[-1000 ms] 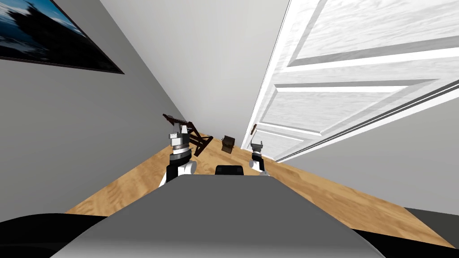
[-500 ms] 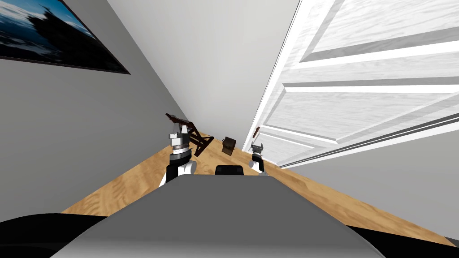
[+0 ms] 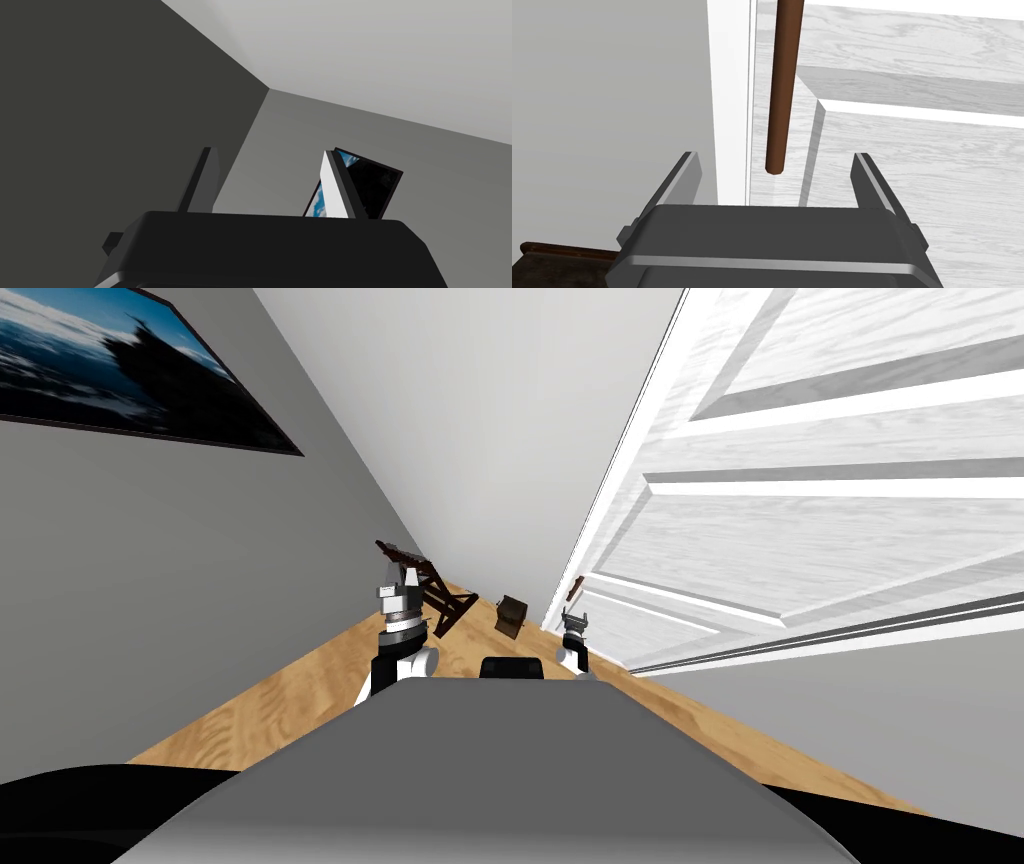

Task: Pull the door open

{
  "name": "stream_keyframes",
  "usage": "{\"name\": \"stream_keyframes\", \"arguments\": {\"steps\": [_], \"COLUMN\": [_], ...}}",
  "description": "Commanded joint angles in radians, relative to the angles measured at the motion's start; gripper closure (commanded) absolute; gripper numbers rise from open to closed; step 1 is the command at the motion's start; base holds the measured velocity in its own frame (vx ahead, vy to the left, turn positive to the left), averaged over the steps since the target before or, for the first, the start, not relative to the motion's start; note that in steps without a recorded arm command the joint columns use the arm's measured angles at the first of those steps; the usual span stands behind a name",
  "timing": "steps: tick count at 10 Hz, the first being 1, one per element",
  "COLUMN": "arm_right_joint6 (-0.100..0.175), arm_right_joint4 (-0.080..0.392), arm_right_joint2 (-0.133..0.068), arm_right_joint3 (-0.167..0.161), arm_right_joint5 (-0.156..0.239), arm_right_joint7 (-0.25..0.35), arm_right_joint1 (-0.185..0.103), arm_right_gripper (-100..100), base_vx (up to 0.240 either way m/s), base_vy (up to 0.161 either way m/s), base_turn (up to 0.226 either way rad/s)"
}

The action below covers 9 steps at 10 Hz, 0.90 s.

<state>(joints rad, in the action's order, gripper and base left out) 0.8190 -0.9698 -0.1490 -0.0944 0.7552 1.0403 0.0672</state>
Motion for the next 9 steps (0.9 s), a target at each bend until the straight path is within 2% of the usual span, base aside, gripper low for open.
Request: {"name": "stream_keyframes", "arguments": {"steps": [1, 5, 6, 7, 9], "arm_right_joint6": [0.015, 0.036, 0.034, 0.04, 0.048], "arm_right_joint4": [0.042, 0.104, 0.098, 0.109, 0.123], "arm_right_joint2": [-0.002, -0.004, -0.003, -0.026, -0.067], "arm_right_joint3": [-0.003, -0.006, -0.006, -0.007, -0.01], "arm_right_joint5": [0.029, 0.068, 0.061, 0.066, 0.072], "arm_right_joint7": [0.031, 0.074, 0.067, 0.097, 0.145], "arm_right_joint1": [-0.012, -0.034, -0.033, -0.024, -0.005], "arm_right_gripper": [-100, -100, -100, -100, -100], "base_vx": [0.105, 0.082, 0.023, 0.101, 0.233], "base_vy": [-0.048, -0.049, -0.021, -0.004, 0.018], "base_turn": [0.098, 0.06, 0.012, 0.045, 0.054]}}
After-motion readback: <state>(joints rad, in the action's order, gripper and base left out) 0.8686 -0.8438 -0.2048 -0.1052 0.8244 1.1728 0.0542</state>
